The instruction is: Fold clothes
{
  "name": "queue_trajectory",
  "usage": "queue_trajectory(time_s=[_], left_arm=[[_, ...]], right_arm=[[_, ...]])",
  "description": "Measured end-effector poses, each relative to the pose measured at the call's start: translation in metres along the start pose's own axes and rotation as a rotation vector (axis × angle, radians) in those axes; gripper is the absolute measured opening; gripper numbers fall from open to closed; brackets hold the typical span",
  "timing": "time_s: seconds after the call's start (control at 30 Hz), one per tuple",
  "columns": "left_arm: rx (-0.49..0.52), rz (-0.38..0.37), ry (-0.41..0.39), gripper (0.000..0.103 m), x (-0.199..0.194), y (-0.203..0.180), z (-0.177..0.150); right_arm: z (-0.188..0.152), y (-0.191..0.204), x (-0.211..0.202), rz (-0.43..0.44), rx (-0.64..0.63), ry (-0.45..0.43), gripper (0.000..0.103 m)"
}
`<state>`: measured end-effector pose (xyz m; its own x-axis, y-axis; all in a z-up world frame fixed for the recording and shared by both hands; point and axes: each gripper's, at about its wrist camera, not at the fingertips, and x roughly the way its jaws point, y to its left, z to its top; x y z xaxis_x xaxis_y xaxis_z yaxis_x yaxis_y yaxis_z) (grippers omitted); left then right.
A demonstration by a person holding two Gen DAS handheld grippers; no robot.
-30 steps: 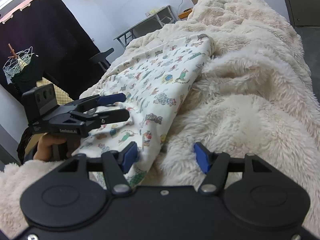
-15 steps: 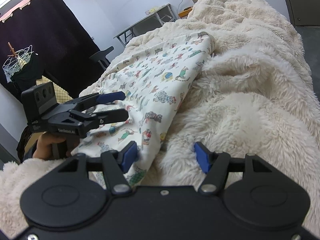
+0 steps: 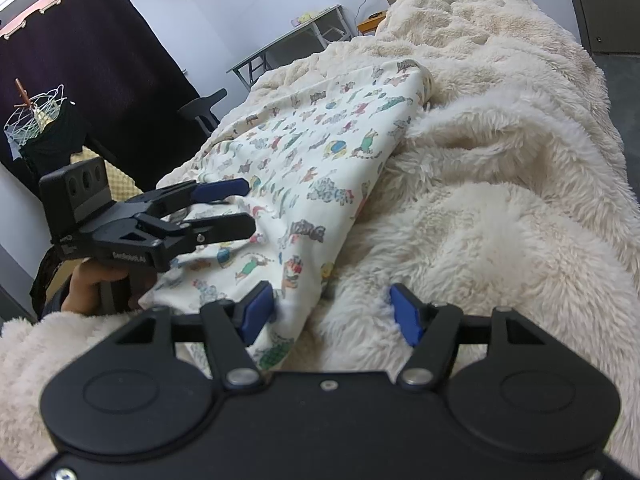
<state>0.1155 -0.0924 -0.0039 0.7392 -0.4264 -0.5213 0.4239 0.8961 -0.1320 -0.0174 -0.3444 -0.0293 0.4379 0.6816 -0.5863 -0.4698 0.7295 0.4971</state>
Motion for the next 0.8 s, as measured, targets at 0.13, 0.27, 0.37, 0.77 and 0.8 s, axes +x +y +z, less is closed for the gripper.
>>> queue_trajectory(time_s=[0.13, 0.27, 0.37, 0.77, 0.8], left_arm=[[0.0, 0.0, 0.0, 0.094, 0.0, 0.0, 0.0], [0.001, 0.0, 0.001, 0.094, 0.001, 0.0, 0.0], [0.001, 0.0, 0.001, 0.094, 0.0, -0.001, 0.0], [-0.012, -0.007, -0.019, 0.095, -0.005, 0.003, 0.0], [-0.014, -0.011, -0.023, 0.095, -0.006, 0.003, 0.0]], right_arm=[[0.0, 0.0, -0.001, 0.011, -0.001, 0.003, 0.063], [-0.001, -0.002, -0.001, 0.025, 0.003, 0.01, 0.063], [-0.002, -0.001, -0.002, 0.048, -0.008, 0.029, 0.063], [-0.004, 0.004, -0.049, 0.199, -0.085, 0.033, 0.059], [-0.002, -0.001, -0.055, 0.213, -0.054, -0.001, 0.059]])
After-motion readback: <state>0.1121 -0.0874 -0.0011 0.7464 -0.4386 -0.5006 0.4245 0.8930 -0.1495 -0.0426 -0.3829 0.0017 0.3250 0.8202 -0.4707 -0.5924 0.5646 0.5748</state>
